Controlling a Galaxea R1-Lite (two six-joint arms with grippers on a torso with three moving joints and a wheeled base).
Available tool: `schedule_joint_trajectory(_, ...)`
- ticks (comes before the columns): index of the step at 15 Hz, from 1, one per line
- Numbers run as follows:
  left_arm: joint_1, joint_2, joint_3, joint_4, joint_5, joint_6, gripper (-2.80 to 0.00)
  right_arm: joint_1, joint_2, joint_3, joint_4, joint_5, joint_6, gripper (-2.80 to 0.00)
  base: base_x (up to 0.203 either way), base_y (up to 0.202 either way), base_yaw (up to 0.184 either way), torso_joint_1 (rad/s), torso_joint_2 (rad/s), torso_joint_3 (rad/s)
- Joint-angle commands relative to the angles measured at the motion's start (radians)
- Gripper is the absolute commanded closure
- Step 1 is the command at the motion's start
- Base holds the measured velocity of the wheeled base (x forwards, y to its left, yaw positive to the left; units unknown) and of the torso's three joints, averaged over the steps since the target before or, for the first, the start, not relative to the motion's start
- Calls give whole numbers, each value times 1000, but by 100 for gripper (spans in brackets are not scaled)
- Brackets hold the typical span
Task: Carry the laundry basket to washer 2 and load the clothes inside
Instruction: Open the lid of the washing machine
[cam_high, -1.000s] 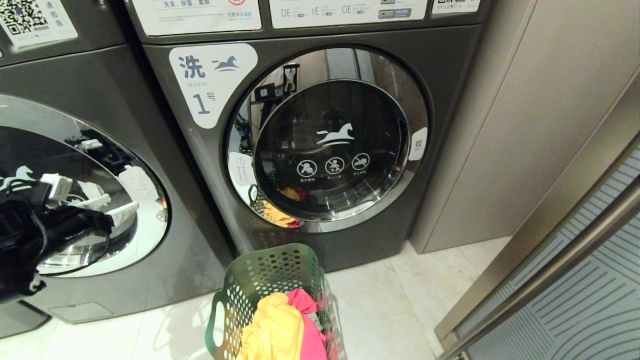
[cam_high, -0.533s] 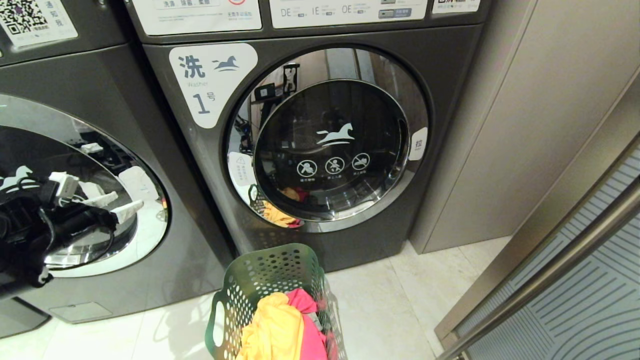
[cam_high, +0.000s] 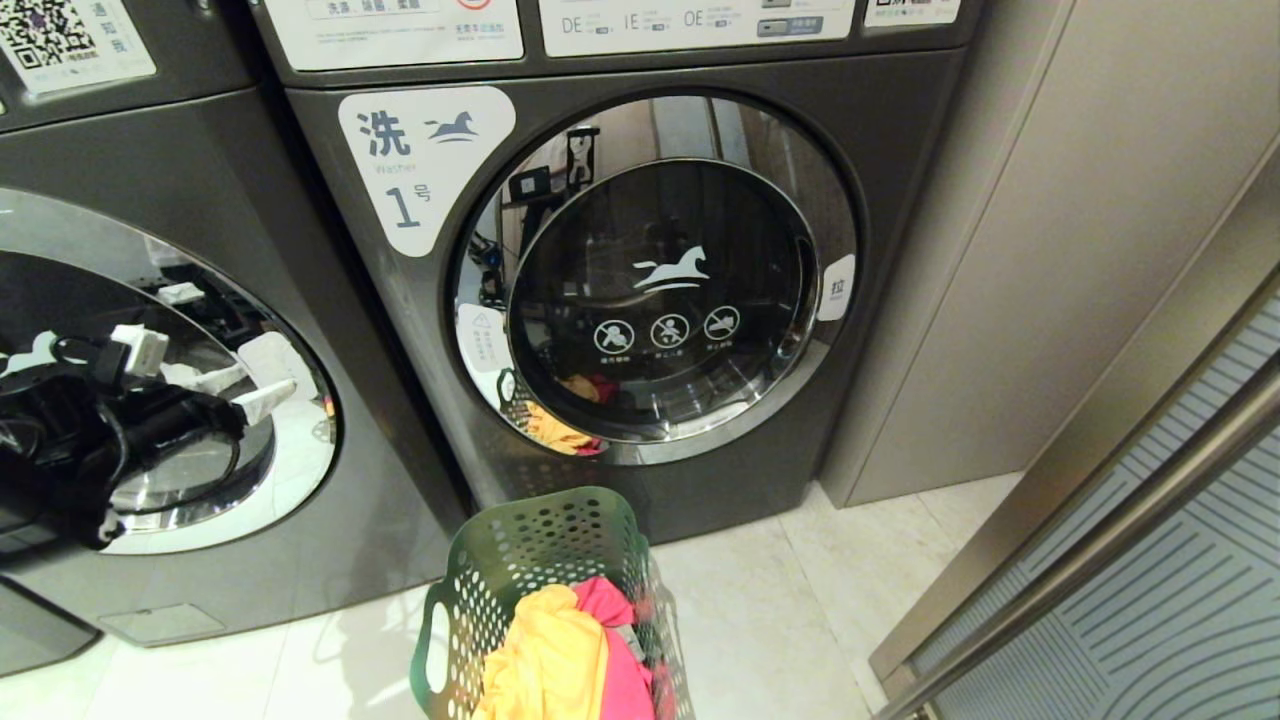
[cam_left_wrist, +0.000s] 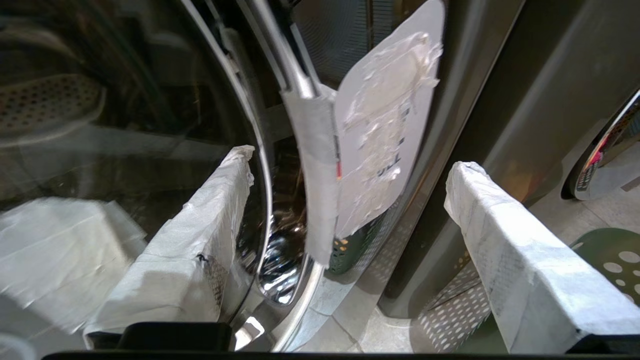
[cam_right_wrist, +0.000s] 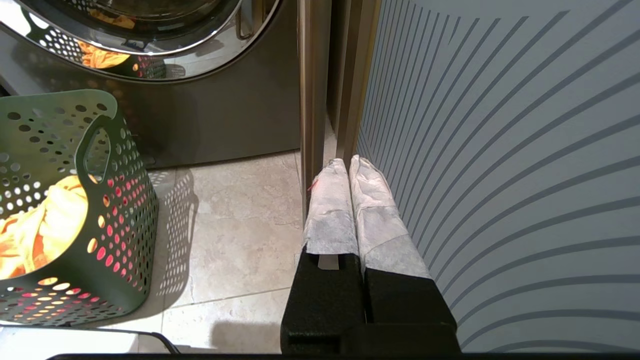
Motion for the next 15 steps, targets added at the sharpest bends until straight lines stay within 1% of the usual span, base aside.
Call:
schedule_joint_trajectory(1, -11, 9, -9, -8, -3, 1, -280, 0, 0, 0, 0, 0, 0, 0, 0, 0, 0, 0, 0, 0)
schedule_joint_trajectory(7, -47, 22, -11, -10, -4, 3, -280, 0, 0, 0, 0, 0, 0, 0, 0, 0, 0, 0, 0, 0)
schedule_joint_trajectory(8, -52, 29, -21, -10, -8, 3, -280, 0, 0, 0, 0, 0, 0, 0, 0, 0, 0, 0, 0, 0)
schedule_joint_trajectory(9, -56, 31, -22, -10, -30, 3, -280, 0, 0, 0, 0, 0, 0, 0, 0, 0, 0, 0, 0, 0)
schedule_joint_trajectory(10, -56, 31, -16, -10, -56, 3, -280, 0, 0, 0, 0, 0, -1, 0, 0, 0, 0, 0, 0, 0)
schedule_joint_trajectory(11, -54, 30, -9, -11, -61, 3, -280, 0, 0, 0, 0, 0, 0, 0, 0, 0, 0, 0, 0, 0)
schedule_joint_trajectory(15, -28, 17, 8, -17, -61, 6, -280, 0, 0, 0, 0, 0, 0, 0, 0, 0, 0, 0, 0, 0)
